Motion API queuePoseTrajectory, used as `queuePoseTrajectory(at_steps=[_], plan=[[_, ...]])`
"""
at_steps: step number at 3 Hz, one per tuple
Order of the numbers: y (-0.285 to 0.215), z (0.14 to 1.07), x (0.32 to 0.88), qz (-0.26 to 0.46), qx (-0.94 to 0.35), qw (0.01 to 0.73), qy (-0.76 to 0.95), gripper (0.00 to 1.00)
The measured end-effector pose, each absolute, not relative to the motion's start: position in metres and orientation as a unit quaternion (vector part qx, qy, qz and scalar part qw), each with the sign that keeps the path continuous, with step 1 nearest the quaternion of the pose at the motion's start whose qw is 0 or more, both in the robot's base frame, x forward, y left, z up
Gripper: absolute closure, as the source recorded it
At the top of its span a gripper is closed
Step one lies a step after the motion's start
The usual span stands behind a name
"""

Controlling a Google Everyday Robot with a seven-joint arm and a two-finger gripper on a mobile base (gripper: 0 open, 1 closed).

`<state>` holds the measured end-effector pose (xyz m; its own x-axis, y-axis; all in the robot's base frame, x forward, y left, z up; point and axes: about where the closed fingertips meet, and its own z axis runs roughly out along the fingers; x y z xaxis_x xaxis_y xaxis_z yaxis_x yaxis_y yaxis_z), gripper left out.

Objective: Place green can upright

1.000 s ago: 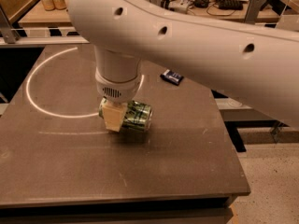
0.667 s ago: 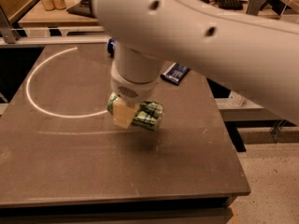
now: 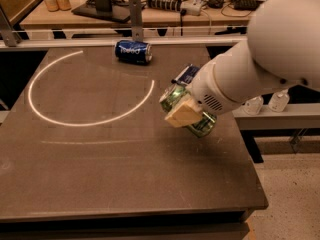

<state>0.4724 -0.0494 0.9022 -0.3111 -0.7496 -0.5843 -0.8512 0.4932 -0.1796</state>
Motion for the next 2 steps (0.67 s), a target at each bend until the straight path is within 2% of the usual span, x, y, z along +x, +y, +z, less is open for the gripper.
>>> queuePoseTrajectory(at_steps=[1, 2], plan=[[-0.057, 0.929, 0.505, 0.141, -0.474, 0.394, 0.775, 1.00], [-0.034, 0.952, 0.510, 0.225, -0.502, 0.429, 0.717, 1.00]])
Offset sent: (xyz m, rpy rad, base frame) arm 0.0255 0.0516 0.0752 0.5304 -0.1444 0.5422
